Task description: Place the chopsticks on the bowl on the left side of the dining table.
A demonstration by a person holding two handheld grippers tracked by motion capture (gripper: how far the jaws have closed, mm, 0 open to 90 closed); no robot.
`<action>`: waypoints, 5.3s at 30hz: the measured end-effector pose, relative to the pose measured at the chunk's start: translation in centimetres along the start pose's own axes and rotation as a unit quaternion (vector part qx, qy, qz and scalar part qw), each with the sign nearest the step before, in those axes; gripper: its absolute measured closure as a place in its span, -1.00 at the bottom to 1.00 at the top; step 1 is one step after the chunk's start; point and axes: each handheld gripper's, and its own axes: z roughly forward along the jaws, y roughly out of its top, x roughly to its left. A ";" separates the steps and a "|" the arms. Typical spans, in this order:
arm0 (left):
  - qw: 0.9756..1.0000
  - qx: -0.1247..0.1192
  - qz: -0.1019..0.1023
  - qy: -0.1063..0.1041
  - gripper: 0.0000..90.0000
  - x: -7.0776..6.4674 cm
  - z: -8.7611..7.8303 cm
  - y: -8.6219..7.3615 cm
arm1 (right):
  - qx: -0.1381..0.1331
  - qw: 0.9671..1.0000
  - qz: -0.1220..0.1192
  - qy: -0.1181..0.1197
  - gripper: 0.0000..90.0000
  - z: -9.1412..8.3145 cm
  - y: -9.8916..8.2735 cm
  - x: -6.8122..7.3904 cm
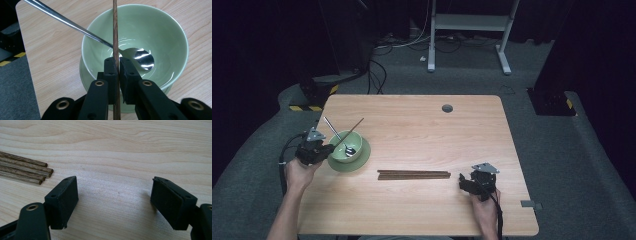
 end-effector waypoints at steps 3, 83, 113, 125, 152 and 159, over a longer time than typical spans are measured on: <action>1.000 -0.011 -0.012 -0.007 0.73 0.1 -0.3 0.0 | 0.000 1.000 0.000 0.000 -0.52 0.0 0.0 0.0; 0.985 -0.112 -0.047 -0.125 -0.18 -9.8 0.5 4.9 | 0.000 1.000 0.000 0.001 -0.52 0.0 0.0 0.0; 0.977 -0.113 -0.028 -0.178 -0.34 -14.0 3.1 5.8 | 0.000 1.000 -0.001 0.001 -0.52 0.0 0.0 0.0; 0.974 -0.109 -0.011 -0.200 -0.35 -16.1 4.2 6.5 | 0.000 1.000 0.000 0.001 -0.52 0.0 0.0 0.0; 0.981 -0.039 0.039 -0.189 -0.25 -21.4 9.0 7.3 | 0.000 1.000 0.000 0.001 -0.52 0.0 0.0 0.0; 0.983 -0.023 0.046 -0.176 -0.22 -22.2 9.9 7.2 | 0.000 1.000 -0.001 0.001 -0.52 0.0 0.0 0.0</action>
